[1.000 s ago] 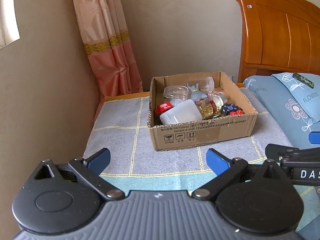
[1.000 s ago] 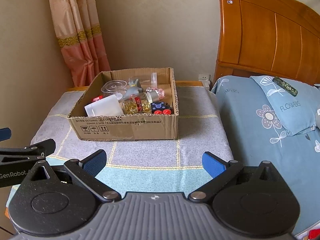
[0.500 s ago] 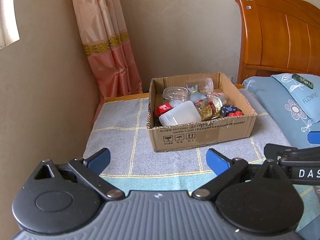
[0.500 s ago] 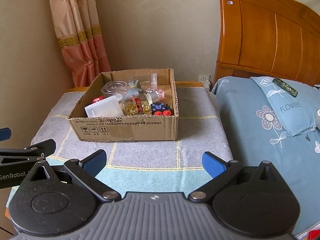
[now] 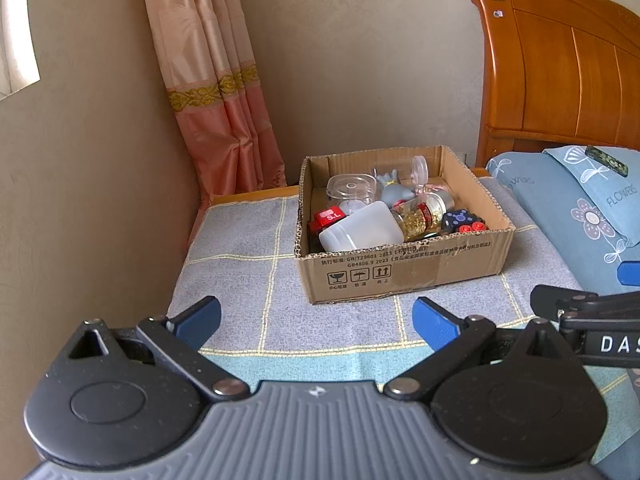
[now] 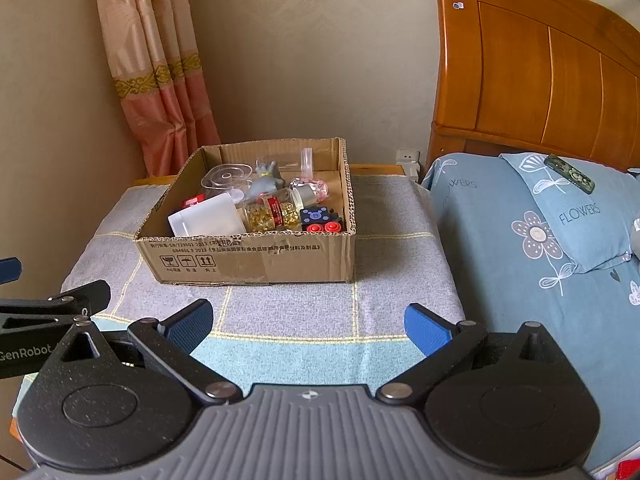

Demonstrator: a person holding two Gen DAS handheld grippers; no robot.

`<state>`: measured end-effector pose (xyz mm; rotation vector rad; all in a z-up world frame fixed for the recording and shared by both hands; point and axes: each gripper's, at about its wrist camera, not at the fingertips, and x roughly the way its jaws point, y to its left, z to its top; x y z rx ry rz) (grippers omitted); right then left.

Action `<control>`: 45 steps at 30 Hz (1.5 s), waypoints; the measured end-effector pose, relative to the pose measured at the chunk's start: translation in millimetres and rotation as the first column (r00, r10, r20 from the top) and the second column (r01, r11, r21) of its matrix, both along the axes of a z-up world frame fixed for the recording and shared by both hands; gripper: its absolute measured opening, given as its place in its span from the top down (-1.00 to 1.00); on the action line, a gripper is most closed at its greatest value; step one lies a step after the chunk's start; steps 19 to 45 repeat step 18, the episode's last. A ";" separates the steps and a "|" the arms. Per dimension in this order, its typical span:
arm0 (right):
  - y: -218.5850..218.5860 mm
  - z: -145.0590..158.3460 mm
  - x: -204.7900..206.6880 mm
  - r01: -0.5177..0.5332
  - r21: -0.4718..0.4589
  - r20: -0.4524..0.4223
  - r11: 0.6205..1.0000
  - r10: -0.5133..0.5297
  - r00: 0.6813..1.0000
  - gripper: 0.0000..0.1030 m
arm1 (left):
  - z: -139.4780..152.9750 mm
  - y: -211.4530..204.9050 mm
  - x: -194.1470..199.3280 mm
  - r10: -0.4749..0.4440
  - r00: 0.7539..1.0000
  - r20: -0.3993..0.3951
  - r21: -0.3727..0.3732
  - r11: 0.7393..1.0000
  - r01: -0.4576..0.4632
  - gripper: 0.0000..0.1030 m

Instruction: Organize rigid objects

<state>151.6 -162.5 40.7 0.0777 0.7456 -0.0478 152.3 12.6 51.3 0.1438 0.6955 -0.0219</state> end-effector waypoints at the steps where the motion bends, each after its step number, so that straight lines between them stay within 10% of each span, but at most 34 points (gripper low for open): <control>1: 0.1 0.0 0.0 0.000 0.000 0.000 1.000 0.000 1.000 -1.00 | -0.1 0.2 0.1 0.000 1.000 0.000 -0.001 1.000 0.000 -0.97; 45: 0.5 0.1 -0.8 -0.001 0.004 0.003 1.000 0.001 1.000 -1.00 | -0.2 -1.2 -1.1 -0.002 1.000 -0.001 -0.004 1.000 0.002 -0.97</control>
